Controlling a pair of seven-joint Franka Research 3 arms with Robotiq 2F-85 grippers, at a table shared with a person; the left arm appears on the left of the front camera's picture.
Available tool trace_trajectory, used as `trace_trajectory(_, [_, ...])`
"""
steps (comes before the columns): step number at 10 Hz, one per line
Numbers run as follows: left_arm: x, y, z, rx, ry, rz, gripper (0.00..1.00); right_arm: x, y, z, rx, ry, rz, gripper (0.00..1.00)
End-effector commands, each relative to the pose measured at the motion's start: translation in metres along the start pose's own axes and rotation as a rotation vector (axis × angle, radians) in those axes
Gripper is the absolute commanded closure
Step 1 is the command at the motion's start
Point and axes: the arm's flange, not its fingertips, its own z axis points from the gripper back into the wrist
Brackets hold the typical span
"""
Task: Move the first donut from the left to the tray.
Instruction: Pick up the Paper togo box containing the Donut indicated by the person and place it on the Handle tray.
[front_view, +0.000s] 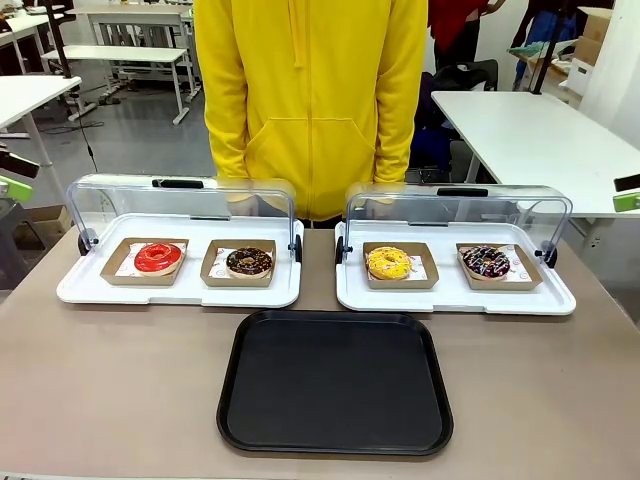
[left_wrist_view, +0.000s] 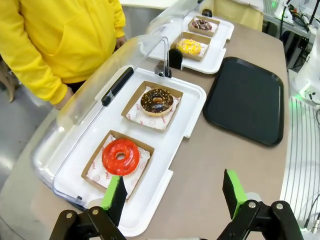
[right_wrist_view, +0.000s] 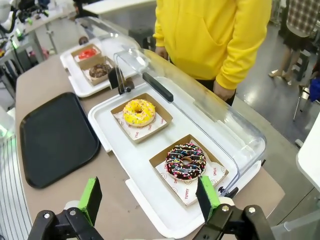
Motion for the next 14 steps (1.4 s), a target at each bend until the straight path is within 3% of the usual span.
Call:
trace_trajectory(1, [0.0013,0.0007,-0.0003,-0.003,-0.030,-0.011,0.00,0.0010,-0.0017,-0.0020,0.000,-0.030,0.008,0.00])
trace_trajectory(14, [0.0013,0.0007,-0.0003,-0.003,-0.030,-0.011,0.00,0.0010,-0.0017,-0.0020,0.000,-0.030,0.008,0.00])
